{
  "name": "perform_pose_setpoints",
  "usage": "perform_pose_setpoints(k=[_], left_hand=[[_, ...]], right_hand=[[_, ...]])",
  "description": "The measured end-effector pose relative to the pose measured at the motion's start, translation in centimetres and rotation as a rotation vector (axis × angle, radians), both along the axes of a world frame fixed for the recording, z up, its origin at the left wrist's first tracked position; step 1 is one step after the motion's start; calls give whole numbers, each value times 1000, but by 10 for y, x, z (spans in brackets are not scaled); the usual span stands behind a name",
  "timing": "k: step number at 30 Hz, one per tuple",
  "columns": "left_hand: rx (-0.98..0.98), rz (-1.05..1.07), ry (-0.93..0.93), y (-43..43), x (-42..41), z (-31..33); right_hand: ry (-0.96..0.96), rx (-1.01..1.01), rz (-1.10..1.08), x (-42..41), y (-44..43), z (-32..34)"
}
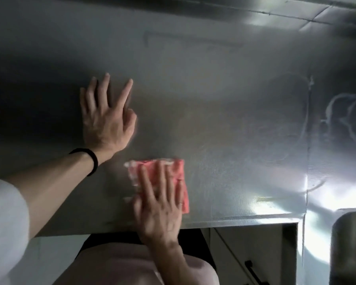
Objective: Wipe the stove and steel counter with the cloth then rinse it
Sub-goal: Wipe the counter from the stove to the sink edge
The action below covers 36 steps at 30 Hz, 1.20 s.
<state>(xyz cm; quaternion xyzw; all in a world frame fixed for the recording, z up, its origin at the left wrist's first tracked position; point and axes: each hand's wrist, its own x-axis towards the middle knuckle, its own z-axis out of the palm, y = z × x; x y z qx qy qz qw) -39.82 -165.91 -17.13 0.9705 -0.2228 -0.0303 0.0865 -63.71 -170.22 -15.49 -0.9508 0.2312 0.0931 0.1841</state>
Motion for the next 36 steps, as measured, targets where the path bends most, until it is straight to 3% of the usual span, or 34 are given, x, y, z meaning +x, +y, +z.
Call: perform_pose_setpoints(k=[6,11,16,22,27,36], left_hand=[[-318,131,96,-10,6,13],[-267,32,135,-77,-27,27],[-189,10,184,-149,-62,25],[-29,80,144,-184,-76,15],[52,81,27,-185,-81,4],[73,92,-10,-184,-78,-7]], right_hand=[[62,-78,-257,-103,-174,13],[103,-99,-478,-161,-284,18],[96,-104,-475,-165,-286,16],[80,-74,-146,-173,-268,9],[48,-79,-125,-118,-313,2],[-89,-95,-101,128,-464,-11]])
